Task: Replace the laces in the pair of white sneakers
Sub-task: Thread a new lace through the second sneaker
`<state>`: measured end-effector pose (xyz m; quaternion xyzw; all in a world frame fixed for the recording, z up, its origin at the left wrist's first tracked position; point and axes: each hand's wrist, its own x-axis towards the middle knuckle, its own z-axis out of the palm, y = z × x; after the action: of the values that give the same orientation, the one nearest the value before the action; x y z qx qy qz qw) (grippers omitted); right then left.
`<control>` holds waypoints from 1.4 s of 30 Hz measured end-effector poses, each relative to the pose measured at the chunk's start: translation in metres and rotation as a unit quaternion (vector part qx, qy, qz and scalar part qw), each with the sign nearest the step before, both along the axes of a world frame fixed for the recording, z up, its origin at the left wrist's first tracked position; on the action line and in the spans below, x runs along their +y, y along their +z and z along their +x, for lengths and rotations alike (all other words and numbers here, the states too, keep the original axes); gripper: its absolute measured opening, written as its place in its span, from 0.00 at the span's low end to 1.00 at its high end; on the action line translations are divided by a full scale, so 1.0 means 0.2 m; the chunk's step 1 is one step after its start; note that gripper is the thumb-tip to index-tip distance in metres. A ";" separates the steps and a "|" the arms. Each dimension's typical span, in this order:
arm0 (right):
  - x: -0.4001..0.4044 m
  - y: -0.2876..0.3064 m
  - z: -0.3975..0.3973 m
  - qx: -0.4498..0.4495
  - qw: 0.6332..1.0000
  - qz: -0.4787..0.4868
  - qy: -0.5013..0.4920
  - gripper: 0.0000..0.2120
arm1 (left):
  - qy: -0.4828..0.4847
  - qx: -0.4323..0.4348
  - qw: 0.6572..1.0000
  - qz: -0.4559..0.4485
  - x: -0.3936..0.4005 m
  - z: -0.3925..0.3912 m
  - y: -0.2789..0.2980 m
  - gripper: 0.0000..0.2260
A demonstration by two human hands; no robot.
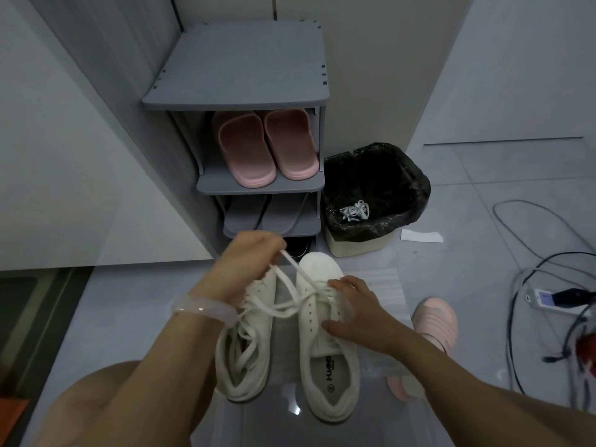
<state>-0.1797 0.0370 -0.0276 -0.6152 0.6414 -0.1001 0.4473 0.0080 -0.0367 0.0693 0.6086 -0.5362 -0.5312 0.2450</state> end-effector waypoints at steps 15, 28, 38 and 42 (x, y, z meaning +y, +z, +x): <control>0.00 0.10 0.08 -0.058 0.978 -0.177 -0.092 0.12 | -0.153 0.297 0.943 0.001 0.06 -0.05 0.13 0.13; -0.02 0.14 0.08 -0.096 0.979 -0.106 -0.147 0.09 | -0.265 -0.333 0.896 -0.126 0.08 0.00 -0.19 0.21; -0.01 0.15 0.13 -0.021 0.992 -0.125 0.010 0.07 | -0.334 -0.270 0.903 -0.009 0.10 0.10 -0.03 0.11; 0.01 0.22 0.22 -0.106 0.985 -0.120 0.057 0.13 | -0.230 0.143 0.960 0.068 0.10 0.12 0.18 0.09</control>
<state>-0.1358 0.0393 0.0172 -0.6859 0.5377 -0.2156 0.4404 0.0321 -0.0173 0.1051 0.4018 -0.5835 -0.6899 0.1489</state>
